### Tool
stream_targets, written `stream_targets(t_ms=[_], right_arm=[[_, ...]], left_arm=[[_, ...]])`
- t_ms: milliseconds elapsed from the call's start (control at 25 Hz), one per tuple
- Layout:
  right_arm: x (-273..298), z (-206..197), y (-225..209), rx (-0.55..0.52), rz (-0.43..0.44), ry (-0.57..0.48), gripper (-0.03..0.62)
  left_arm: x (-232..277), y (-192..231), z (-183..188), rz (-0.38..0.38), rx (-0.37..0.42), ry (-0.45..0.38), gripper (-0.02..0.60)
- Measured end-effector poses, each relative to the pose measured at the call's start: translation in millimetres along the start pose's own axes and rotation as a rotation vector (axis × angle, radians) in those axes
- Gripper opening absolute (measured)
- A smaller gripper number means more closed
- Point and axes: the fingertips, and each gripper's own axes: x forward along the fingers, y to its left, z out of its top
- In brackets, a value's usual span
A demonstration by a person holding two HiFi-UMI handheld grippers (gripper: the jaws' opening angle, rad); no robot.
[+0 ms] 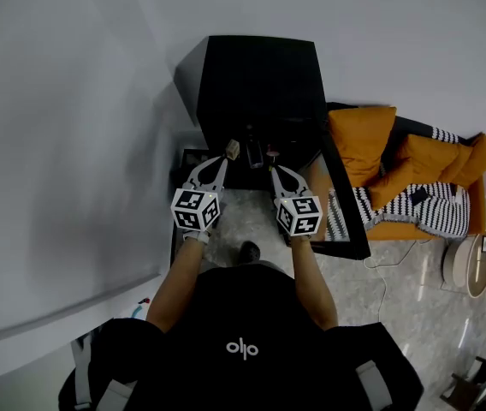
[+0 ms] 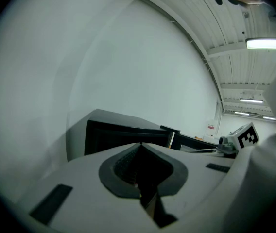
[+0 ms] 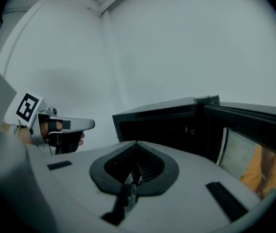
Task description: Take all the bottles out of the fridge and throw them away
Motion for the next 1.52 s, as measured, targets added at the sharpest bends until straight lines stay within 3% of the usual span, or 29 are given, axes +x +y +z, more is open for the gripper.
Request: stream_targets(t_ms=[360,680,1160,1520], right_arm=[[34.2,-65.6,13.5,-0.104,0.075,0.112,0.009],[67.5,-92.0,21.9,-0.167,0.133,0.162,0.009],[132.2,-118.6,30.5,-0.204,0.112,0.218,0.015],[178.1,-154.3,11.4,-0.195,0.096,0.228,0.148]], left_arm=[[-26.1,19.5,-37.0,0.069,-0.038,0.043,0.000],[-47.4,32.1,-61.5,0.124,-0.045,0.070,0.000],[-36.9,59.1,-84.0,0.090,-0.059,0.113,0.000],[-6.5,87.1,-113.1,0.052,-0.037,0.095,0.000]])
